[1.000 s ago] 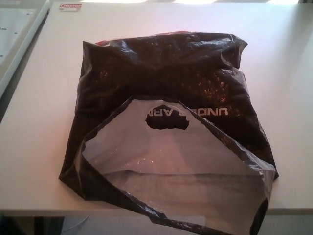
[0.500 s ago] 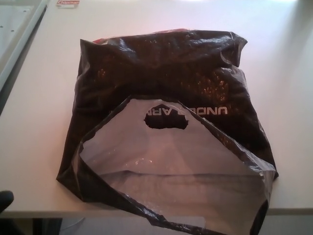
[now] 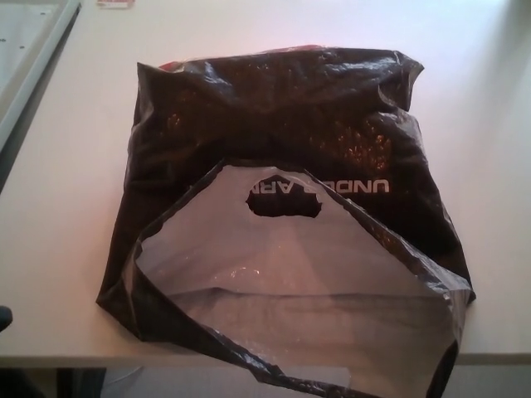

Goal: A plastic bag is kept infront of the robot in the middle of the desk and the robot uses both its hands to grab it from the top and lifts it up and then releases it.

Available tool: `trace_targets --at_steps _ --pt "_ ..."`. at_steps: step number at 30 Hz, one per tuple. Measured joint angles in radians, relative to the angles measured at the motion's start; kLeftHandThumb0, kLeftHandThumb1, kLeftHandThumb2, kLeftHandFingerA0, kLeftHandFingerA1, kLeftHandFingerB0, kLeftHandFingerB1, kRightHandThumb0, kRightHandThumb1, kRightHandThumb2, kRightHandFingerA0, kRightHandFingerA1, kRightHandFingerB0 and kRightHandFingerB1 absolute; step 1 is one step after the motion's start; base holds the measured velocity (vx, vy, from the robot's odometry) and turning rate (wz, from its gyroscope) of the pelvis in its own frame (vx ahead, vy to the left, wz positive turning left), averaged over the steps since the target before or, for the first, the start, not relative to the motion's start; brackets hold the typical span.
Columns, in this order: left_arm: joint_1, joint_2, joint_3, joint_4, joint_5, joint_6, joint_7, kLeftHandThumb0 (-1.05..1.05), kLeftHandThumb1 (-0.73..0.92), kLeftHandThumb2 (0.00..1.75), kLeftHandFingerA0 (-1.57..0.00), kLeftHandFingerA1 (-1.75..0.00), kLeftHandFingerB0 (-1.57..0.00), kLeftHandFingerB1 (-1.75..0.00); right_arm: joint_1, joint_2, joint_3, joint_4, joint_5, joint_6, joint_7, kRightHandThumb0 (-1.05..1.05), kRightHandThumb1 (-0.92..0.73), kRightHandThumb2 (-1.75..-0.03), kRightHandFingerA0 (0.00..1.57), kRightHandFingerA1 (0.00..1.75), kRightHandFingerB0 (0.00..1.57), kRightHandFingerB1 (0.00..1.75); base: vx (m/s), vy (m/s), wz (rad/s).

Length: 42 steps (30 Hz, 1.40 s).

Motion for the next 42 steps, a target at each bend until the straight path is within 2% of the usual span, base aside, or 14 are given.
trace_targets --at_steps 1,4,6,8,9,12,20,21,24,26,34,35,37,42 --pt "-0.009 0.024 -0.016 0.044 0.002 0.0 -0.011 -0.56 0.34 0.68 -0.21 -0.41 -0.09 -0.32 -0.035 -0.029 0.03 0.049 -0.012 0.017 0.016 -0.72 -0.39 -0.72 0.14 0.42 0.0 0.0 0.0 0.0 0.0" --pt "-0.033 0.054 -0.044 0.131 0.003 -0.011 -0.028 -0.58 0.36 0.54 -0.26 -0.33 -0.11 -0.25 -0.063 -0.069 0.071 0.091 -0.033 0.051 0.044 -0.72 -0.41 -0.73 0.14 0.42 0.0 0.0 0.0 0.0 0.0" --pt "-0.041 0.063 -0.057 0.164 0.011 -0.018 -0.033 -0.59 0.34 0.69 -0.23 -0.41 -0.1 -0.31 -0.065 -0.076 0.084 0.088 -0.041 0.071 0.058 -0.72 -0.42 -0.73 0.13 0.41 0.0 0.0 0.0 0.0 0.0" --pt "-0.045 0.075 -0.069 0.202 0.025 -0.027 -0.034 -0.59 0.37 0.53 -0.26 -0.32 -0.12 -0.26 -0.055 -0.08 0.1 0.06 -0.051 0.093 0.073 -0.68 -0.39 -0.7 0.13 0.42 0.0 0.0 0.0 0.0 0.0" --pt "-0.047 0.078 -0.074 0.215 0.032 -0.031 -0.034 -0.6 0.33 0.69 -0.22 -0.41 -0.08 -0.34 -0.05 -0.08 0.104 0.047 -0.054 0.099 0.078 -0.71 -0.42 -0.72 0.14 0.42 0.0 0.0 0.0 0.0 0.0" --pt "-0.054 0.079 -0.096 0.259 0.048 -0.048 -0.034 -0.61 0.35 0.7 -0.21 -0.4 -0.09 -0.34 -0.028 -0.08 0.113 0.015 -0.062 0.114 0.097 -0.73 -0.43 -0.75 0.17 0.52 0.0 0.04 0.0 0.0 0.0" --pt "-0.06 0.071 -0.141 0.309 0.069 -0.071 -0.031 -0.6 0.35 0.69 -0.27 -0.43 -0.09 -0.34 0.043 -0.08 0.113 -0.015 -0.066 0.074 0.113 -0.73 -0.4 -0.73 0.17 0.53 0.0 0.09 0.0 0.0 0.0" --pt "-0.061 0.063 -0.15 0.316 0.073 -0.072 -0.029 -0.6 0.36 0.69 -0.26 -0.43 -0.07 -0.33 0.054 -0.079 0.112 -0.027 -0.066 0.064 0.116 -0.63 -0.46 -0.65 0.13 0.47 0.0 0.0 0.0 0.0 0.0" --pt "-0.062 0.046 -0.167 0.333 0.076 -0.081 -0.028 -0.61 0.37 0.7 -0.26 -0.43 -0.08 -0.31 0.057 -0.078 0.113 -0.037 -0.066 0.051 0.122 -0.53 -0.49 -0.55 0.17 0.43 0.0 0.05 0.0 0.0 0.0" --pt "-0.062 0.042 -0.175 0.34 0.079 -0.085 -0.027 -0.63 0.37 0.71 -0.28 -0.43 -0.07 -0.32 0.057 -0.077 0.113 -0.038 -0.067 0.045 0.123 -0.65 -0.36 -0.71 0.18 0.52 0.0 0.15 0.0 0.0 0.0" --pt "-0.111 0.042 -0.182 0.345 0.111 -0.084 -0.007 -0.65 0.38 0.72 -0.28 -0.43 -0.07 -0.35 0.042 -0.076 0.113 -0.021 -0.064 0.03 0.135 -0.62 -0.42 -0.7 0.14 0.49 0.0 0.12 0.0 0.0 0.0" --pt "-0.119 0.042 -0.183 0.345 0.114 -0.082 -0.004 -0.66 0.37 0.72 -0.28 -0.43 -0.07 -0.35 0.042 -0.075 0.113 -0.019 -0.064 0.028 0.136 -0.56 -0.5 -0.55 0.18 0.43 0.0 0.11 0.0 0.0 0.0" --pt "-0.132 0.042 -0.186 0.345 0.118 -0.077 -0.001 -0.67 0.37 0.73 -0.28 -0.43 -0.08 -0.36 0.042 -0.073 0.113 -0.015 -0.064 0.023 0.137 -0.62 -0.43 -0.7 0.14 0.49 0.0 0.12 0.0 0.0 0.0" --pt "-0.157 0.042 -0.193 0.347 0.126 -0.065 0.006 -0.69 0.39 0.75 -0.29 -0.45 -0.11 -0.36 0.051 -0.07 0.127 -0.02 -0.075 0.012 0.138 -0.62 -0.49 -0.65 0.14 0.46 0.0 0.1 0.0 0.0 0.0"
